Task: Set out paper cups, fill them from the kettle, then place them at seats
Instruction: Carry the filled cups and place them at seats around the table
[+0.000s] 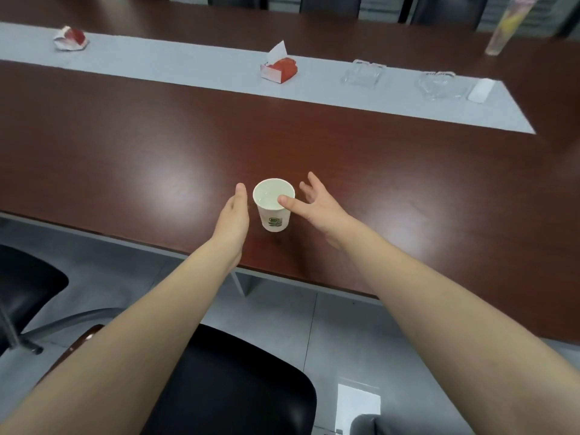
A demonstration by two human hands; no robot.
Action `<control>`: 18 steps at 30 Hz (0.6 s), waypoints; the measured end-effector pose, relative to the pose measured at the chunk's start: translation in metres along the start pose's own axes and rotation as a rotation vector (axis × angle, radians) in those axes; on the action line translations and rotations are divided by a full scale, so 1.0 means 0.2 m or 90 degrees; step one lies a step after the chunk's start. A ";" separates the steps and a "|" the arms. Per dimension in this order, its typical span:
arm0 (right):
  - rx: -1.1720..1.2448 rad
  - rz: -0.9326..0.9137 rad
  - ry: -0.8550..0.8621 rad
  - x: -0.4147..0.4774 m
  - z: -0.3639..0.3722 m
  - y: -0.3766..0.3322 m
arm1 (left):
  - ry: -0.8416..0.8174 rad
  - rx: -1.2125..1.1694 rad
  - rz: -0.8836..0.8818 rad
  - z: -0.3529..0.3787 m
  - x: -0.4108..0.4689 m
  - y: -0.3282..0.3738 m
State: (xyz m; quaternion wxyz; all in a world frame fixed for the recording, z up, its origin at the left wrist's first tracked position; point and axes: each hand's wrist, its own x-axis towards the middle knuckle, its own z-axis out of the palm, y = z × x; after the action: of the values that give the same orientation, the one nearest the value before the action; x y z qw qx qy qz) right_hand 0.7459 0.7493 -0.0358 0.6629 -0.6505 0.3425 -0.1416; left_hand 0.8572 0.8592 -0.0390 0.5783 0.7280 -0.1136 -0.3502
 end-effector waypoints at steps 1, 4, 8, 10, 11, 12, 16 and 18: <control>-0.003 -0.005 0.010 -0.04 -0.01 -0.03 | 0.011 0.003 0.011 -0.02 -0.04 0.03; -0.008 -0.023 0.032 -0.20 -0.04 -0.14 | 0.036 0.030 0.041 -0.05 -0.17 0.13; -0.013 -0.050 0.054 -0.48 -0.09 -0.30 | 0.052 0.060 0.091 -0.08 -0.40 0.28; -0.016 -0.063 0.060 -0.62 -0.11 -0.36 | 0.049 0.058 0.122 -0.07 -0.54 0.34; -0.018 -0.072 0.067 -0.71 -0.13 -0.39 | 0.040 0.057 0.135 -0.06 -0.62 0.37; -0.014 -0.078 0.074 -0.78 -0.14 -0.41 | 0.029 0.058 0.147 -0.06 -0.70 0.39; 0.003 -0.098 0.121 -1.19 -0.20 -0.50 | -0.017 0.097 0.202 0.01 -1.11 0.46; 0.003 -0.106 0.138 -1.44 -0.23 -0.50 | -0.051 0.135 0.229 0.04 -1.35 0.46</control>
State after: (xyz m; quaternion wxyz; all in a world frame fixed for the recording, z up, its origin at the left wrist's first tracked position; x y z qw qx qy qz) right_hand 0.5334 0.8858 0.1422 0.6092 -0.6562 0.3566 -0.2665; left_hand 0.6770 0.9791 0.1467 0.5469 0.7381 -0.3007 -0.2562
